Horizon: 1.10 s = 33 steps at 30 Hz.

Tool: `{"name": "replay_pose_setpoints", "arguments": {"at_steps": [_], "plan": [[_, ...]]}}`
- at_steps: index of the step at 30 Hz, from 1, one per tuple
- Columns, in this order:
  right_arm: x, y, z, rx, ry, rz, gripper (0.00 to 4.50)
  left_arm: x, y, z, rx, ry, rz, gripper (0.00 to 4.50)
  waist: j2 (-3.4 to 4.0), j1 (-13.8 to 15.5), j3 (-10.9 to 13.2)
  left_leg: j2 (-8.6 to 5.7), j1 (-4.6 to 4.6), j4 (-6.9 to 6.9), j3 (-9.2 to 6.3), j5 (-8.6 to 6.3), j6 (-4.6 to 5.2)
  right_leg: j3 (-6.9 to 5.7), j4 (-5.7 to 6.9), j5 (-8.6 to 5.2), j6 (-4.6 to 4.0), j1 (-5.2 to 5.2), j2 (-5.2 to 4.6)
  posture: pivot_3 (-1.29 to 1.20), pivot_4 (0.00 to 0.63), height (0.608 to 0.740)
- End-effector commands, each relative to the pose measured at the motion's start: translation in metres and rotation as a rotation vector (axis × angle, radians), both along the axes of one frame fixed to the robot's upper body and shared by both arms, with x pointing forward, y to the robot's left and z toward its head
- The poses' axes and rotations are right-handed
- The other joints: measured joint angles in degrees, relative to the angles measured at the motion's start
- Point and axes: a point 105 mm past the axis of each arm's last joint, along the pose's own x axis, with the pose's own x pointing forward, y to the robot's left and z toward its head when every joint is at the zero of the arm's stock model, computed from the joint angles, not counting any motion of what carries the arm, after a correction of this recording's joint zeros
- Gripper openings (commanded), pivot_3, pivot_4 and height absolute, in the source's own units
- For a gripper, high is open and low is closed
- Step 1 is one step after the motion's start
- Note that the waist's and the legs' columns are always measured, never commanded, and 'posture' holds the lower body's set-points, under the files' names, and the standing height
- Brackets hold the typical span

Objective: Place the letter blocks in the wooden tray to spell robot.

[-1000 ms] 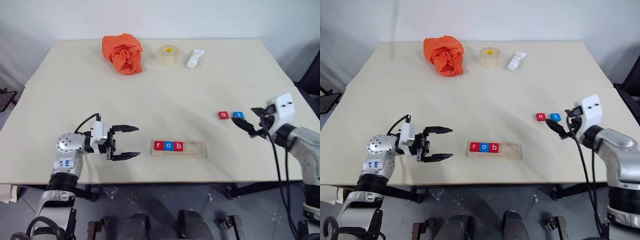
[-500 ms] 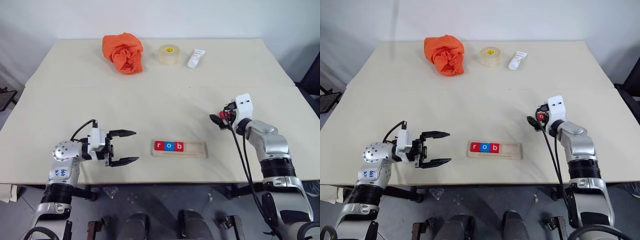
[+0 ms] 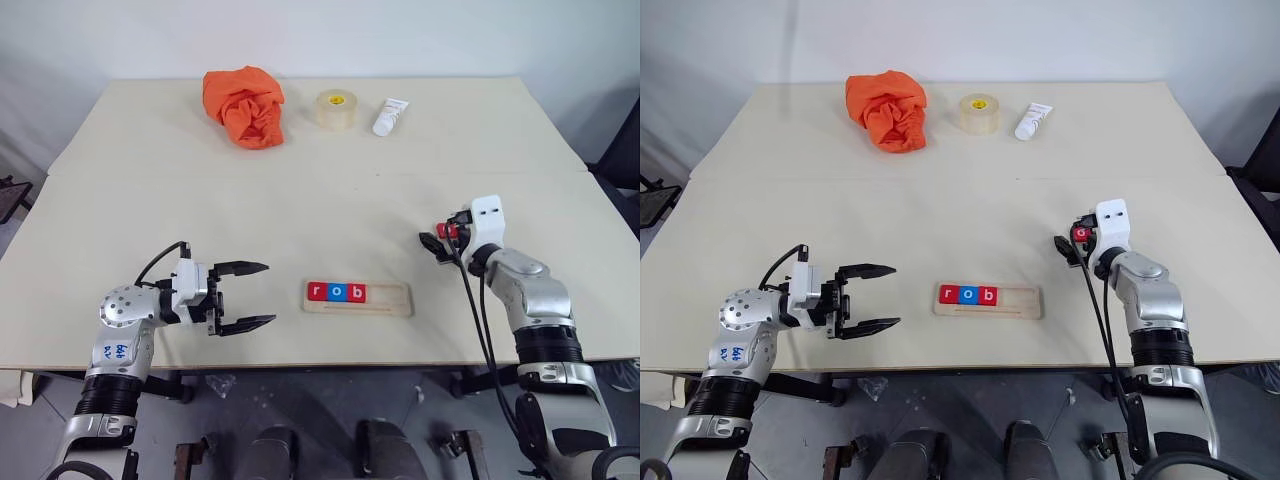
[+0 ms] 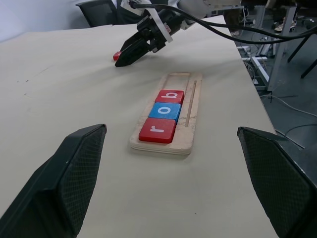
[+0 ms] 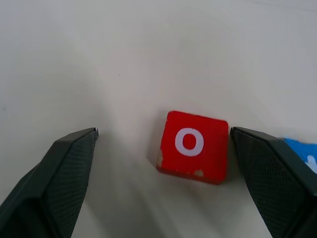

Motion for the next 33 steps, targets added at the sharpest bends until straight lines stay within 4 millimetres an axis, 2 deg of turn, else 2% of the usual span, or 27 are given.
{"name": "replay_pose_setpoints", "arguments": {"at_steps": [1, 6, 7, 9, 12, 17, 20, 24, 32, 33], "plan": [[-0.006, 0.002, -0.007, 0.029, 0.015, -0.028, 3.25, -0.003, 0.003, 0.009, -0.010, -0.038, -0.002, 4.50, 0.00, -0.01, 0.00, 0.00, 0.00, 0.00, 0.00, 0.00, 0.00, 0.00, 0.00, 0.00, 0.00, 0.01, 0.00, 0.00, 0.150, 0.740], [-0.009, 0.006, -0.001, 0.049, -0.024, -0.060, 1.52, -0.003, 0.005, 0.008, -0.006, -0.034, -0.006, 4.50, 0.00, -0.16, 0.00, 0.00, 0.01, 0.00, 0.00, 0.00, 0.00, 0.02, 0.00, 0.00, 0.00, 0.00, 0.00, 0.00, 0.150, 0.740], [-0.011, 0.009, 0.008, 0.068, -0.065, -0.051, 1.45, -0.003, 0.005, 0.008, -0.004, -0.032, -0.008, 4.50, 0.00, -0.21, 0.00, 0.00, 0.01, 0.00, 0.00, 0.00, 0.00, 0.01, 0.00, 0.00, 0.00, 0.00, 0.01, 0.00, 0.150, 0.740], [-0.017, 0.013, 0.022, 0.102, -0.117, -0.027, 1.45, -0.002, 0.005, 0.008, -0.002, -0.030, -0.012, 4.50, 0.00, -0.26, 0.00, 0.01, 0.01, -0.02, -0.01, 0.00, 0.00, 0.03, 0.02, 0.00, 0.00, 0.00, 0.01, 0.00, 0.150, 0.740], [-0.040, 0.021, 0.035, 0.114, -0.147, 0.031, 1.45, -0.002, 0.005, 0.008, -0.005, -0.026, -0.023, 4.50, 0.01, -0.11, 0.00, 0.00, -0.02, -0.08, -0.04, 0.00, 0.00, 0.06, 0.06, 0.00, 0.00, -0.02, 0.00, 0.00, 0.150, 0.740], [-0.090, 0.013, 0.025, 0.085, -0.084, -0.014, 1.45, -0.003, 0.006, 0.006, -0.002, -0.011, -0.036, 4.50, 0.01, 0.59, 0.00, -0.01, -0.04, -0.13, -0.22, -0.01, 0.01, 0.16, 0.00, 0.00, 0.00, 0.03, 0.00, 0.00, 0.150, 0.740], [-0.114, 0.018, 0.015, 0.111, -0.046, -0.021, 1.45, -0.002, 0.007, 0.005, 0.000, -0.006, -0.040, 4.50, 0.01, 0.60, 0.00, -0.07, -0.04, -0.13, -0.22, -0.03, 0.03, 0.26, -0.06, 0.00, -0.01, 0.04, -0.01, 0.00, 0.150, 0.740], [-0.128, 0.021, 0.004, 0.130, -0.010, -0.062, 1.45, 0.000, 0.006, 0.006, 0.001, -0.004, -0.047, 4.50, 0.01, 0.26, 0.00, -0.03, 0.00, -0.13, -0.09, -0.02, 0.03, 0.36, -0.07, -0.01, -0.01, 0.01, 0.03, 0.00, 0.150, 0.740], [-0.134, 0.022, -0.009, 0.165, 0.012, -0.119, 1.45, 0.003, 0.006, 0.009, 0.009, -0.007, -0.056, 4.50, 0.02, 0.41, 0.00, -0.04, 0.08, -0.14, -0.09, -0.01, 0.01, 0.48, -0.05, -0.02, -0.05, 0.01, 0.06, 0.00, 0.150, 0.740], [-0.134, 0.021, -0.011, 0.164, 0.017, -0.123, 1.80, 0.003, 0.006, 0.010, 0.010, -0.008, -0.056, 4.50, 0.02, 0.42, 0.00, -0.04, 0.08, -0.14, -0.10, -0.01, 0.02, 0.47, -0.06, -0.02, -0.05, 0.01, 0.06, 0.00, 0.150, 0.740]]}}
